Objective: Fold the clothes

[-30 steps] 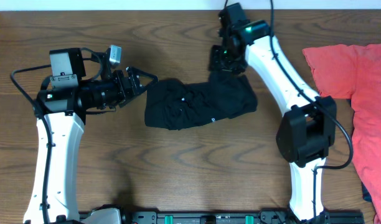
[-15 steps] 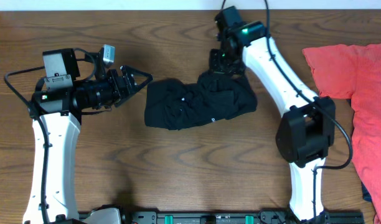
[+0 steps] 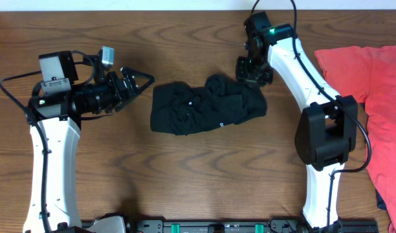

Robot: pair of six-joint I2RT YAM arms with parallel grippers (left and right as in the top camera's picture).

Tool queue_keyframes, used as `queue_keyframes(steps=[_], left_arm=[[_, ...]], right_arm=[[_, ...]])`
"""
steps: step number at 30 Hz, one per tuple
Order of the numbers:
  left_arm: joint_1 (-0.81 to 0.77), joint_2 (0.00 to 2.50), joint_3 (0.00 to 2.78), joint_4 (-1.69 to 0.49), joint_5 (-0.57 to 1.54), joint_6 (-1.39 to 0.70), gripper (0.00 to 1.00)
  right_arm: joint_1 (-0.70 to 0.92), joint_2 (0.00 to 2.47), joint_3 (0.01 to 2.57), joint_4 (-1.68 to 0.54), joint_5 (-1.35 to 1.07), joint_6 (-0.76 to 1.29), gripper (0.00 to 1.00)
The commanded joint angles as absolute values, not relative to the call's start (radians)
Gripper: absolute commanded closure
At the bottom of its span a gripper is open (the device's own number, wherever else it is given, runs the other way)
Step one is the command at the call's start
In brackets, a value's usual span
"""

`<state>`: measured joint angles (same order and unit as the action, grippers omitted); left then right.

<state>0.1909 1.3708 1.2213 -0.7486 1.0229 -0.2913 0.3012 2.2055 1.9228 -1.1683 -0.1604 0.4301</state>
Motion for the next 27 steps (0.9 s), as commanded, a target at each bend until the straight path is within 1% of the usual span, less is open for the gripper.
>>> queue_keyframes(steps=[1,2,3,4,5,6,9,10,11,12,14,16,17,21,24,26,27], left_arm=[[0.207,1.352,1.222,-0.747,1.048,-0.289,0.17],[0.208,1.352,1.222,-0.747,1.048,-0.289,0.17],[0.209,1.352,1.222,-0.746,1.047,-0.289,0.17],[0.209,1.352,1.222,-0.746,1.047,-0.289,0.17],[0.209,1.352,1.222,-0.746,1.047,-0.289,0.17],[0.209,1.352,1.222,-0.746,1.047,-0.289,0.17],[0.209,1.352,1.222,-0.746,1.047,-0.289,0.17],[0.209,1.352,1.222,-0.746,1.047,-0.289,0.17],[0.209,1.352,1.222,-0.747,1.047,-0.289,0.17],[0.209,1.352,1.222,-0.747,1.047,-0.289,0.17],[0.209,1.352,1.222,-0.747,1.048,-0.29,0.17],[0.209,1.352,1.222,-0.747,1.048,-0.29,0.17],[0.209,1.352,1.222,-0.747,1.048,-0.29,0.17],[0.209,1.352,1.222,-0.746,1.048,-0.289,0.16],[0.209,1.352,1.222,-0.747,1.048,-0.29,0.16],[0.209,1.352,1.222,-0.747,1.048,-0.289,0.16],[0.209,1.352,1.222,-0.747,1.048,-0.289,0.16]], right_arm=[[0.316,2.207,1.885,-1.163,-0.166,0.402,0.54],[0.321,2.207,1.87,-1.158,-0.168,0.402,0.52],[0.329,2.207,1.852,-1.148,-0.17,0.403,0.55],[0.339,2.207,1.833,-1.136,-0.174,0.403,0.6],[0.35,2.207,1.817,-1.12,-0.187,0.403,0.7],[0.358,2.207,1.808,-1.109,-0.198,0.403,0.76],[0.405,2.207,1.798,-1.082,-0.218,0.402,0.78],[0.419,2.207,1.799,-1.076,-0.217,0.397,0.73],[0.439,2.206,1.799,-1.066,-0.217,0.394,0.65],[0.459,2.205,1.799,-1.06,-0.216,0.394,0.61],[0.493,2.205,1.799,-1.057,-0.206,0.395,0.57],[0.515,2.205,1.799,-1.062,-0.18,0.396,0.45],[0.521,2.205,1.799,-1.065,-0.174,0.396,0.42],[0.513,2.205,1.799,-1.079,-0.167,0.407,0.42],[0.481,2.205,1.799,-1.105,-0.118,0.437,0.41],[0.454,2.205,1.799,-1.124,-0.094,0.449,0.38],[0.436,2.205,1.799,-1.135,-0.091,0.449,0.33]])
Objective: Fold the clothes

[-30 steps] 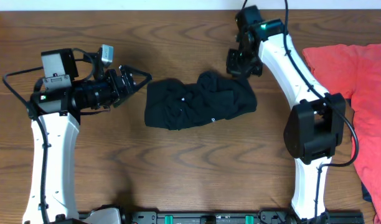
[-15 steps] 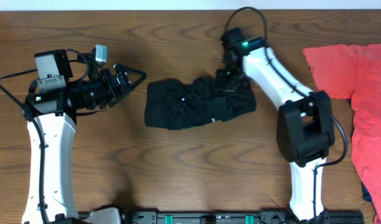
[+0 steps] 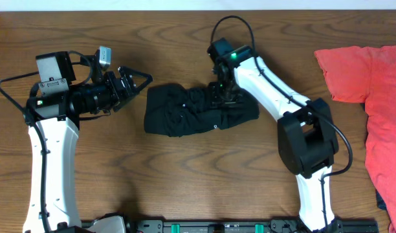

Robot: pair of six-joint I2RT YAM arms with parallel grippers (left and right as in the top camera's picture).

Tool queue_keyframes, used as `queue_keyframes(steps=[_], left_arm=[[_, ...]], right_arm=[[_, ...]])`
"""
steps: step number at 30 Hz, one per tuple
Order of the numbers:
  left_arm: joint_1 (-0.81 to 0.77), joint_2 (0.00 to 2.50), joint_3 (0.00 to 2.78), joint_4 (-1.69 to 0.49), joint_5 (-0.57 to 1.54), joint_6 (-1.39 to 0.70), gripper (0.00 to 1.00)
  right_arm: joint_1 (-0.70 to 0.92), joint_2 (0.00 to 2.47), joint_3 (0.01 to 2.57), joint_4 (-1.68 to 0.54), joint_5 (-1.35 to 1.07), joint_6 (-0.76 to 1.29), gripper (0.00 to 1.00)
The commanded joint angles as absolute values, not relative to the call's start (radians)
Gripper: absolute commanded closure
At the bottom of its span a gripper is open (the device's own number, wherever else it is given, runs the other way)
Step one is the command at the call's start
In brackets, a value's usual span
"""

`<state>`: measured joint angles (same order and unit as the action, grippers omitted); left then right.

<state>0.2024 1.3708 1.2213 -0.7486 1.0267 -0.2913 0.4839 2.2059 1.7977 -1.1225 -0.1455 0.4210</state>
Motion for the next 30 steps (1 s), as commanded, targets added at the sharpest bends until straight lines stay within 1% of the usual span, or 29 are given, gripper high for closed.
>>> queue_keyframes(steps=[1,4,6,7,8,10,11,13,17,22,25,27,29,30], left_arm=[[0.209,1.352,1.222,-0.747,1.048,-0.29,0.16],[0.209,1.352,1.222,-0.747,1.048,-0.289,0.16],[0.209,1.352,1.222,-0.747,1.048,-0.289,0.16],[0.209,1.352,1.222,-0.747,1.048,-0.289,0.16],[0.209,1.352,1.222,-0.747,1.048,-0.289,0.16],[0.209,1.352,1.222,-0.746,1.048,-0.289,0.16],[0.209,1.352,1.222,-0.746,1.047,-0.289,0.16],[0.209,1.352,1.222,-0.746,1.047,-0.289,0.16],[0.209,1.352,1.222,-0.746,1.047,-0.289,0.16],[0.209,1.352,1.222,-0.746,1.047,-0.289,0.16],[0.209,1.352,1.222,-0.746,1.047,-0.289,0.16],[0.209,1.352,1.222,-0.746,1.047,-0.289,0.16],[0.209,1.352,1.222,-0.746,1.048,-0.289,0.16],[0.209,1.352,1.222,-0.747,1.048,-0.289,0.16]], right_arm=[[0.416,2.205,1.799,-1.144,-0.087,0.448,0.29],[0.365,2.205,1.797,-1.156,-0.086,0.448,0.27],[0.339,2.205,1.794,-1.156,-0.086,0.448,0.31],[0.328,2.205,1.79,-1.152,-0.086,0.447,0.3],[0.323,2.205,1.788,-1.148,-0.086,0.439,0.28],[0.319,2.206,1.783,-1.138,-0.087,0.435,0.21],[0.321,2.206,1.781,-1.13,-0.091,0.428,0.19],[0.329,2.206,1.777,-1.111,-0.101,0.418,0.18],[0.352,2.207,1.769,-1.077,-0.112,0.413,0.19],[0.383,2.225,1.764,-1.039,-0.116,0.414,0.31],[0.393,2.242,1.758,-1.038,-0.116,0.414,0.34],[0.393,2.263,1.755,-1.04,-0.117,0.414,0.34],[0.393,2.295,1.752,-1.042,-0.117,0.414,0.28],[0.392,2.317,1.752,-1.044,-0.117,0.414,0.28]])
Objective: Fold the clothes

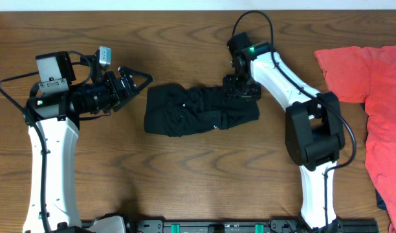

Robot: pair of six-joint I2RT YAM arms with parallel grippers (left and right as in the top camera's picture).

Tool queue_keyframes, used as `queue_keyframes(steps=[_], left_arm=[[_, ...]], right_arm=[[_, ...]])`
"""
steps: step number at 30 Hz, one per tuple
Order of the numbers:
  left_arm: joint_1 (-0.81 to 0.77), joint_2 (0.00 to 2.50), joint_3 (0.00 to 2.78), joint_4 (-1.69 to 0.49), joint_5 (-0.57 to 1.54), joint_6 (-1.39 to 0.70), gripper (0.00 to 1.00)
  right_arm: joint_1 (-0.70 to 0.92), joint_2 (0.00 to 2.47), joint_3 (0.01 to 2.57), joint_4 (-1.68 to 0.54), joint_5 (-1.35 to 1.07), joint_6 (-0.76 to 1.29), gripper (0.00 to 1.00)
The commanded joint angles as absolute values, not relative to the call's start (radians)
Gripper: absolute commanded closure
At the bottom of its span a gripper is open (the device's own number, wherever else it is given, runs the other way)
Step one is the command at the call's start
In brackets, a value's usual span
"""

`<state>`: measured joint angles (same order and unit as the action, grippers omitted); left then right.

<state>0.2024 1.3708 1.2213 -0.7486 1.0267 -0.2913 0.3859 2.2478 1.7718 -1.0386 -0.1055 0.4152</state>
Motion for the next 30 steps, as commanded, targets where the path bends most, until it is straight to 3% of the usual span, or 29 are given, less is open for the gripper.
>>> queue_keyframes(steps=[1,3,9,25,26,28,30], left_arm=[[0.209,1.352,1.222,-0.747,1.048,-0.29,0.16],[0.209,1.352,1.222,-0.747,1.048,-0.289,0.16],[0.209,1.352,1.222,-0.747,1.048,-0.29,0.16],[0.209,1.352,1.222,-0.747,1.048,-0.289,0.15],[0.209,1.352,1.222,-0.747,1.047,-0.289,0.15],[0.209,1.352,1.222,-0.747,1.047,-0.289,0.15],[0.209,1.352,1.222,-0.747,1.048,-0.289,0.15]], right_arm=[[0.392,2.335,1.752,-1.046,-0.123,0.414,0.27],[0.392,2.365,1.752,-1.046,-0.139,0.414,0.38],[0.384,2.379,1.757,-1.042,-0.138,0.414,0.99],[0.256,2.271,1.76,-1.129,-0.052,0.381,0.99],[0.249,2.252,1.76,-1.131,-0.052,0.373,0.97],[0.235,2.215,1.76,-1.135,-0.052,0.349,0.8],[0.231,2.194,1.76,-1.146,-0.052,0.337,0.73]])
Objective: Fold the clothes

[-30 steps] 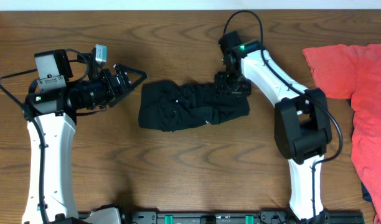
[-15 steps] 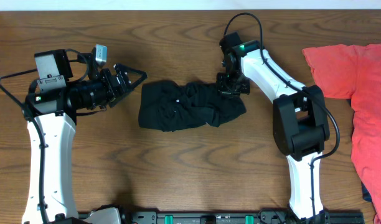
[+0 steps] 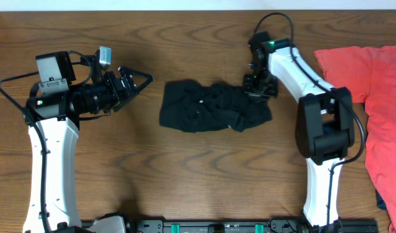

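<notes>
A crumpled black garment lies bunched in the middle of the wooden table. My right gripper is down on the garment's upper right edge, and its jaws seem shut on the cloth. My left gripper hangs open to the left of the garment, a short gap away, with nothing between its fingers.
A red T-shirt lies spread at the table's right edge, with a bit of dark blue cloth below it. The right arm's base stands between the black garment and the red shirt.
My right gripper has moved to the right, and the black garment has shifted right with it and bunched tighter. The gap to my left gripper is wider. The left arm has not moved.
My right gripper was first off the garment's upper right corner. Then it was over the garment's middle, with the cloth pushed slightly left. Then it stood on the upper right part, and now the whole garment sits farther right. The left arm stayed still and open.
</notes>
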Robot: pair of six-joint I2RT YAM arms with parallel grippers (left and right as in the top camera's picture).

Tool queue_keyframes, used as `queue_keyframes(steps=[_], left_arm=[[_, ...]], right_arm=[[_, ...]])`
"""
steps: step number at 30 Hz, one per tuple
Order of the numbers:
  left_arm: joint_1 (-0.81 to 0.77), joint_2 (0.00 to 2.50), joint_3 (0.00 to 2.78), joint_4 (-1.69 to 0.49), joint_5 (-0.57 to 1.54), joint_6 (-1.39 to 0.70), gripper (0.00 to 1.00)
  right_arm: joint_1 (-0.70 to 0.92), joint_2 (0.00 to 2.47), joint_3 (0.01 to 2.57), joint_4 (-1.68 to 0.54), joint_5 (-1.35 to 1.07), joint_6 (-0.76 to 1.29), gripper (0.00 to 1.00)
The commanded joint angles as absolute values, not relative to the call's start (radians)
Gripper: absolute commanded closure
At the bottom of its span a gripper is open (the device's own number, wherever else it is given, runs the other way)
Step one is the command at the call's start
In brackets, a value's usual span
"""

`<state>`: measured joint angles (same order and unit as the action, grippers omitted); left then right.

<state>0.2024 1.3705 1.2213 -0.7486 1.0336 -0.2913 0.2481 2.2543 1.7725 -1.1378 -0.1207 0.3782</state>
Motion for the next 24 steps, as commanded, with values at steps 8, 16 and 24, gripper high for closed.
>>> queue_keyframes(steps=[8,16,24], left_arm=[[0.209,1.352,1.222,-0.747,1.048,-0.289,0.15],[0.209,1.352,1.222,-0.748,1.048,-0.289,0.15],[0.209,1.352,1.222,-0.752,1.048,-0.289,0.15]], right_arm=[[0.23,2.187,1.76,-1.169,-0.052,0.331,0.96],[0.23,2.182,1.76,-1.171,-0.052,0.332,0.99],[0.21,2.142,1.76,-1.203,-0.049,0.316,0.99]])
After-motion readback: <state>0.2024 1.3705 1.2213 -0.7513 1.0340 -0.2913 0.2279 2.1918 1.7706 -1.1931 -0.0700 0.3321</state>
